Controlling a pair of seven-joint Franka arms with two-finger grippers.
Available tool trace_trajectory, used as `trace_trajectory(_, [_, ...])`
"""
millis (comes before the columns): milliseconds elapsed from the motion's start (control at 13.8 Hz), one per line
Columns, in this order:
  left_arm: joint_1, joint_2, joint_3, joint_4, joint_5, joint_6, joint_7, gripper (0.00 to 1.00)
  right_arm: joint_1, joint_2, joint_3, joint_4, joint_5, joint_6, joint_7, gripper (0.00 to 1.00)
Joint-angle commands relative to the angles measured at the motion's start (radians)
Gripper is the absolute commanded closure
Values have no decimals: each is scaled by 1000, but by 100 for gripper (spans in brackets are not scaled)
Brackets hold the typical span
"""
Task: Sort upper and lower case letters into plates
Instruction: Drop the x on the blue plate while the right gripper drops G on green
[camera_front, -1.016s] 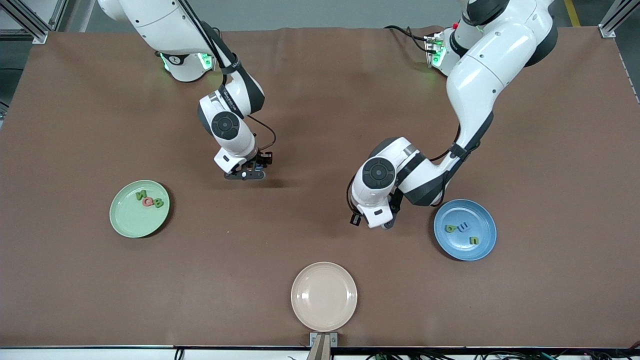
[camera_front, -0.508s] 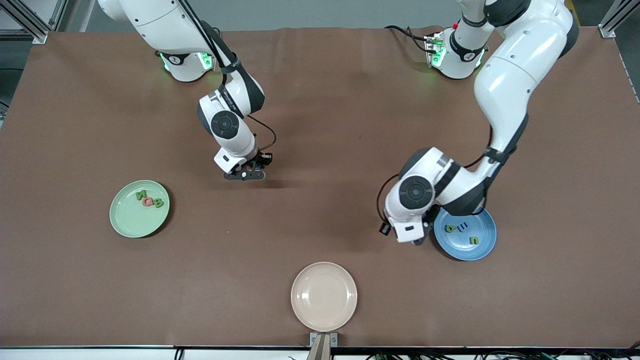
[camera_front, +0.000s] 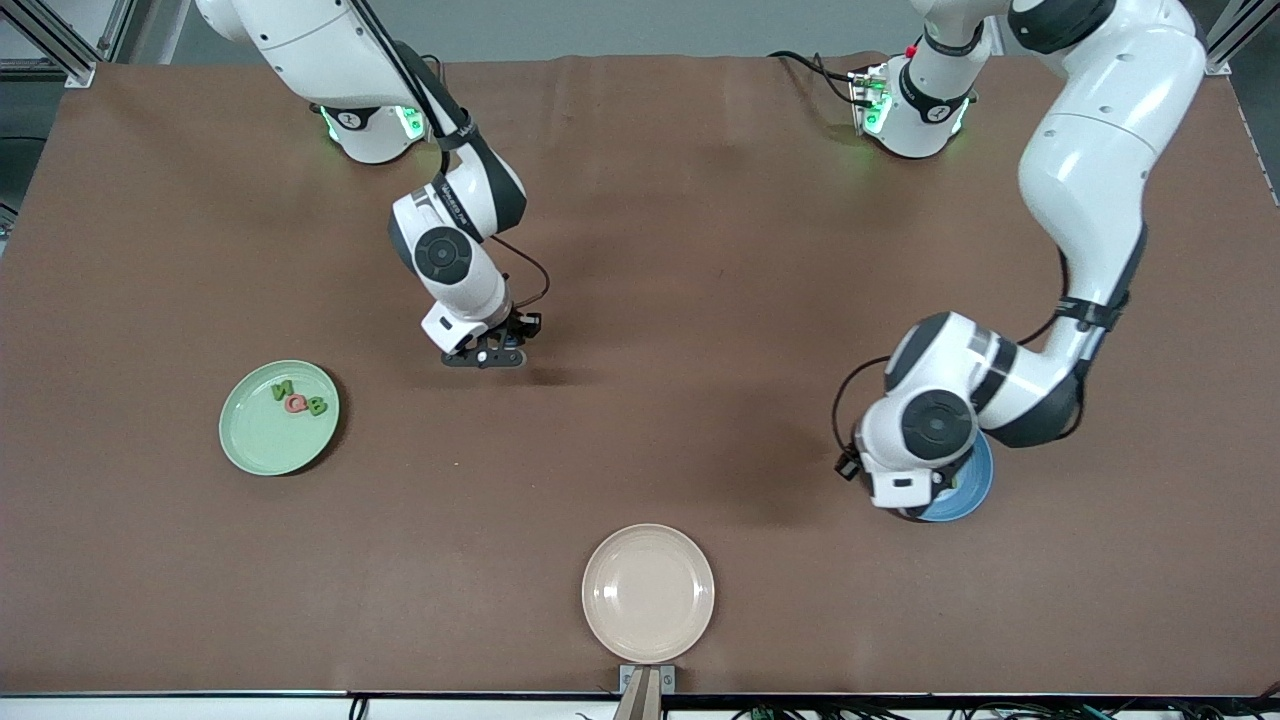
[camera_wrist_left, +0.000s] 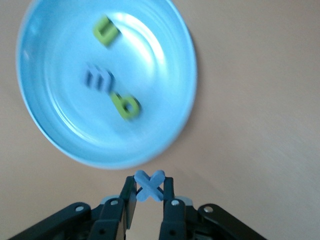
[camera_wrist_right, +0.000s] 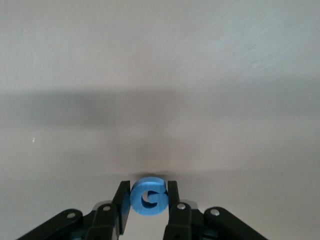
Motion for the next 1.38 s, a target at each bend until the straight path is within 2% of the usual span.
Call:
trace_trajectory(0, [67,-24,-14,-34,7,-24,105,95,-155,-69,6,91,9,-208,-166,82])
trace_trajectory(73, [85,-23,-14,-35,9,-27,151,91,-237,-69,6,127,9,-246,-248,83])
trace_trajectory(145, [106,-20,-13,-35,9,-27,179,77,-305,-67,8,145,9,-254,-344,83])
trace_trajectory(218, [126,-17,-13,-35,12,-27,194,43,-350,-61,6,162,8,-253,-435,83])
trace_trajectory(290, [139,-15,-13,-35,13,-27,214,19,-399,-58,5,168,3,-245,-504,83])
trace_trajectory(363, [149,-18,-13,-35,13,-27,255,3,-451,-57,6,177,-16,-245,-547,83])
trace_trajectory(581, [157,-34,-16,-31,9,-31,299,1,-555,-31,6,199,-125,-227,-636,82])
trace_trajectory(726, [156,-72,-20,-28,9,-42,337,1,-609,-3,6,207,-162,-183,-675,82])
trace_trajectory(1016, [159,-190,-28,-22,5,-42,510,0,-674,120,8,277,-162,-120,-773,82])
trace_trajectory(1306, [160,-293,-26,-20,-2,-42,613,0,-681,170,8,293,-158,-83,-779,80])
